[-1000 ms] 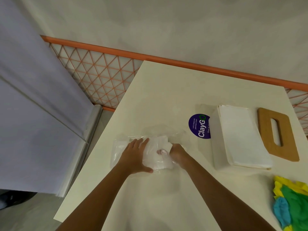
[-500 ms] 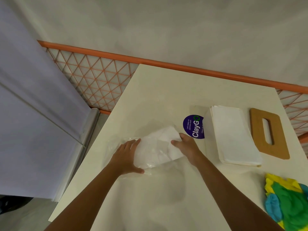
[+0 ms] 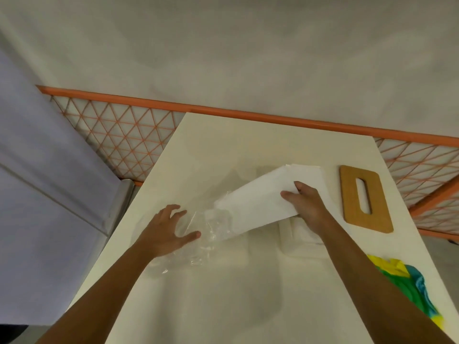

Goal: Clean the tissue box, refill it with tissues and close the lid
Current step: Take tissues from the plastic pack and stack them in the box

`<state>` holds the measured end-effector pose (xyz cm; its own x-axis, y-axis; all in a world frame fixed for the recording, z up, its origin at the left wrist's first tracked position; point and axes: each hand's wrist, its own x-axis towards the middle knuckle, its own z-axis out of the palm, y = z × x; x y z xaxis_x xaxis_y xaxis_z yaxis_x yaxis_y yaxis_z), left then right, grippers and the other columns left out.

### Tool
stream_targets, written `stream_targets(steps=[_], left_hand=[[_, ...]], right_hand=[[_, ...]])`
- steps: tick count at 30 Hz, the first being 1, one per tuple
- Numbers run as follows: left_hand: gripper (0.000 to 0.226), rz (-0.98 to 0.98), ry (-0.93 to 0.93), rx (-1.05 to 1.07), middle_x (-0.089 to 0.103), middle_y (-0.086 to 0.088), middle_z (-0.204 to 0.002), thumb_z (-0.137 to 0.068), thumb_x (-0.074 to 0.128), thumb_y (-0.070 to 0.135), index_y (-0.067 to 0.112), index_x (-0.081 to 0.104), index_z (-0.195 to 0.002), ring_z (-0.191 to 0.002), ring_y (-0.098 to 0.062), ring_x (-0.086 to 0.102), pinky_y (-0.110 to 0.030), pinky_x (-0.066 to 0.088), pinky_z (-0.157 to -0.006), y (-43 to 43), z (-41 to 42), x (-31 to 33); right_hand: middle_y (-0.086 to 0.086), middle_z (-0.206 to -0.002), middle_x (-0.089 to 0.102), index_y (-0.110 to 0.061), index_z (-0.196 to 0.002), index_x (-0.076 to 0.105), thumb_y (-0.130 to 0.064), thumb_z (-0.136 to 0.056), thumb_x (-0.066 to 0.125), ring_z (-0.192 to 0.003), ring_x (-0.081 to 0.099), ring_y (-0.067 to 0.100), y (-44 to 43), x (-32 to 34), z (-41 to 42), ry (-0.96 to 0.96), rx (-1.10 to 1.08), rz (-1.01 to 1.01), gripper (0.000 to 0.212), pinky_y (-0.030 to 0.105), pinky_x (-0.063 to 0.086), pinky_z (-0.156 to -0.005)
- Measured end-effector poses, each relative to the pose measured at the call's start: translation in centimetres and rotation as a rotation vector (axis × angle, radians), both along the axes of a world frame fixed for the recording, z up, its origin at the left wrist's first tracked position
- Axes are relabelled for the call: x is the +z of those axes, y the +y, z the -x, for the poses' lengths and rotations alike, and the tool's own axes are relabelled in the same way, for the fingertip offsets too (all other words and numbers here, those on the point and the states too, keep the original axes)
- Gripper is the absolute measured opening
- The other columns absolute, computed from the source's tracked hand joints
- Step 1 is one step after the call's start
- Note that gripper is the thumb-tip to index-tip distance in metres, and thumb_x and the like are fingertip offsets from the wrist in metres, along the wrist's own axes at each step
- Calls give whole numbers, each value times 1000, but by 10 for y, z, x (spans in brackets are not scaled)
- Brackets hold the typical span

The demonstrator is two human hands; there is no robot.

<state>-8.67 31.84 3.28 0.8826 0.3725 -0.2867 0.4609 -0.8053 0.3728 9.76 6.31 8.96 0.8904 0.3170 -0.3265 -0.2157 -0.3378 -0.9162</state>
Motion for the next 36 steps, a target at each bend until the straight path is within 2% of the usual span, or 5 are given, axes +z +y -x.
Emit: stream_targets(steps=[6, 13, 19, 33, 36], left_hand=[[38, -19, -339, 75, 55, -1, -112, -90, 50, 45, 15, 64, -110, -106, -19, 53, -33, 44, -95, -44, -47, 29], [43, 565, -218, 192, 66, -2, -77, -95, 41, 45, 14, 71, -88, -68, -14, 59, -23, 46, -73, -135, -112, 81], [33, 1333, -290, 483, 62, -10, -117, -96, 48, 31, 11, 51, -121, -92, -22, 65, -27, 55, -72, -182, -155, 81], [26, 1229, -294, 377, 64, -5, -106, -92, 52, 7, 12, 58, -117, -89, -19, 62, -27, 54, -70, -185, -184, 71], [26, 1172, -248, 351, 64, -7, -110, -92, 51, 7, 10, 57, -117, -92, -21, 62, -27, 55, -72, -178, -186, 67]], right_hand=[[8, -109, 58, -13, -110, 56, -6, -89, 53, -98, 55, 25, -35, 36, -25, -23, -152, -157, 23, 34, 52, -71], [7, -115, 59, -8, -122, 54, -6, -88, 54, -106, 56, 27, -62, 47, -35, 42, -335, -337, 34, 40, 53, -81], [12, -111, 63, -8, -107, 57, 4, -82, 55, -100, 62, 30, -72, 26, -24, 164, -311, -424, 27, 42, 52, -82], [13, -116, 61, -8, -122, 55, -23, -58, 75, -107, 58, 29, -102, 10, -42, 627, -61, -865, 69, 35, 55, -77], [9, -100, 64, -8, -107, 60, -20, -67, 65, -90, 62, 23, -105, 4, -52, 617, -66, -841, 43, 31, 57, -67]])
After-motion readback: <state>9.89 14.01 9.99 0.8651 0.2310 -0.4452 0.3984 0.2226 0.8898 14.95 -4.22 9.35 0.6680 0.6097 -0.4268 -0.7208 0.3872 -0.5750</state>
